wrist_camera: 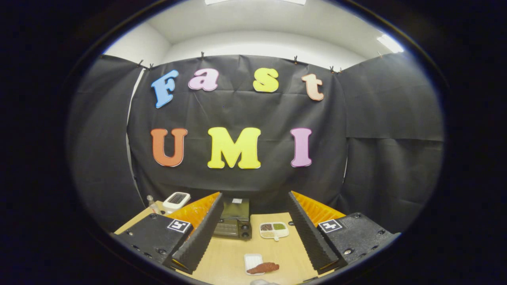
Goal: Open the toaster oven, put the food inside, and close the toaster oven door.
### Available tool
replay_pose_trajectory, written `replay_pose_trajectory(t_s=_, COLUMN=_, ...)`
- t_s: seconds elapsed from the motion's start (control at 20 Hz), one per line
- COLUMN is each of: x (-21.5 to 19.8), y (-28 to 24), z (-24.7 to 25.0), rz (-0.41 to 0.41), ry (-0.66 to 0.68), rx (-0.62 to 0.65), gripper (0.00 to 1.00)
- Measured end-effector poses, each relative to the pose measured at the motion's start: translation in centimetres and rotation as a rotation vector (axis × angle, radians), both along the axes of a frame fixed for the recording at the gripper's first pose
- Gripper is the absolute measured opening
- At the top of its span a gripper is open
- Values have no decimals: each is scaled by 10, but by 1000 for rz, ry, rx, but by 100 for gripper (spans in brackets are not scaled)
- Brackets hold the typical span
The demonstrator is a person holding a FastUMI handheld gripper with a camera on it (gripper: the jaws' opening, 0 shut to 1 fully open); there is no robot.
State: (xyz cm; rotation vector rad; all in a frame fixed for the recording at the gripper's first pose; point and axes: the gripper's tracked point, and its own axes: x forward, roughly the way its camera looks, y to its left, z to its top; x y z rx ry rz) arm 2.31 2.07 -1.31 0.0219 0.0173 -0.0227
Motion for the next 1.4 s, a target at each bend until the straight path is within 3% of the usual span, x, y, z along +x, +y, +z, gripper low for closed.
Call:
replay_pose_trajectory(t_s=0.4, x=78, y=74, z=-34, rz=2, ry=-19, rx=28, gripper=100)
replay_pose_trajectory(t_s=0.75, x=174, y=155, z=-124, rz=63, ry=95, rx=25, gripper=100)
replay_pose_trajectory(t_s=1.15, x=278, y=180, z=-235, rz=33, ry=257, rx=37, gripper=100)
replay_pose_trajectory(t_s=1.4, x=292, y=189, z=-267, rz=42, ry=321, rx=30, gripper=100)
